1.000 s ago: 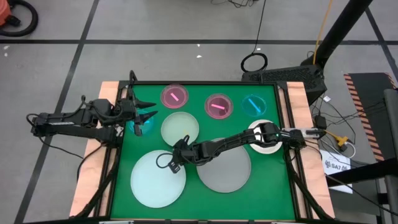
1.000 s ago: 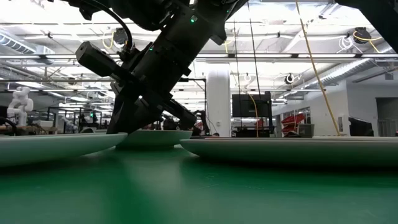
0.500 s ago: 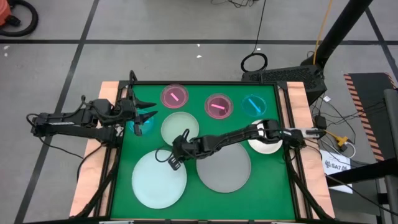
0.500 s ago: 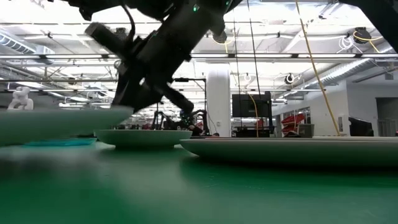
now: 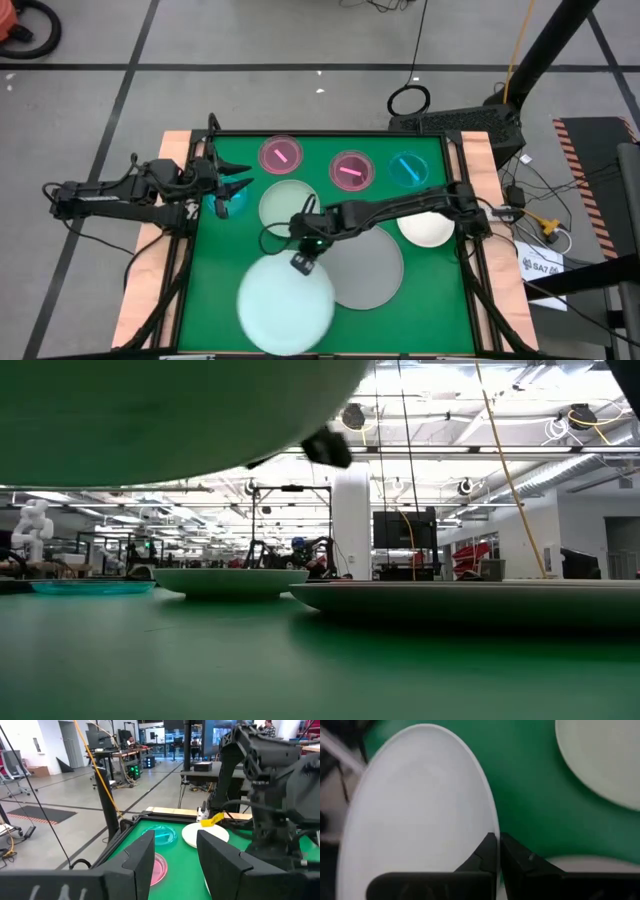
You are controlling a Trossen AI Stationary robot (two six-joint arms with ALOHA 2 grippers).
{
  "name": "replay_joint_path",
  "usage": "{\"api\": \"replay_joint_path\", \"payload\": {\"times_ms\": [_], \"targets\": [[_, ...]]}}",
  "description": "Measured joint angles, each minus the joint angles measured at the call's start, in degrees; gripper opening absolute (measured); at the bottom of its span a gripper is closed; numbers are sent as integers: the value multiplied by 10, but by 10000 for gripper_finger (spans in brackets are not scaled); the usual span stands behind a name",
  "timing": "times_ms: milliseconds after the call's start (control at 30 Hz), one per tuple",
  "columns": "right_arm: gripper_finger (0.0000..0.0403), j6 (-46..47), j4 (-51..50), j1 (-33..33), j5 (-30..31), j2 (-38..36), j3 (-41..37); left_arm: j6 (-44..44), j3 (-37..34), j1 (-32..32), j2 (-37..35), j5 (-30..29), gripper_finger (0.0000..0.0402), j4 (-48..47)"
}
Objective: Stack plastic plates
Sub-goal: Stack the light blue plate on top of the gray plate
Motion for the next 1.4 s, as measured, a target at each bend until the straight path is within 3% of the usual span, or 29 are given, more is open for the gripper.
{"api": "replay_joint_path", "payload": {"times_ms": [233,533,667,1067,1233,1400], "targets": [[1,-87,-132,-5,-7,-50,0,-3,0,0,0,0,154,0],[1,-169,-183,-32,11,-129,-28,-14,0,0,0,3,154,0],[1,-199,-120,-46,11,-198,-127,-34,0,-7,0,3,154,-3],[1,-234,146,-146,-9,-489,-557,-35,0,-19,14,-4,154,-5],[1,-239,228,-191,-40,-549,-664,-42,0,-19,37,-31,154,0],[1,-236,259,-207,-53,-556,-706,-43,0,-19,67,-55,154,0]]}}
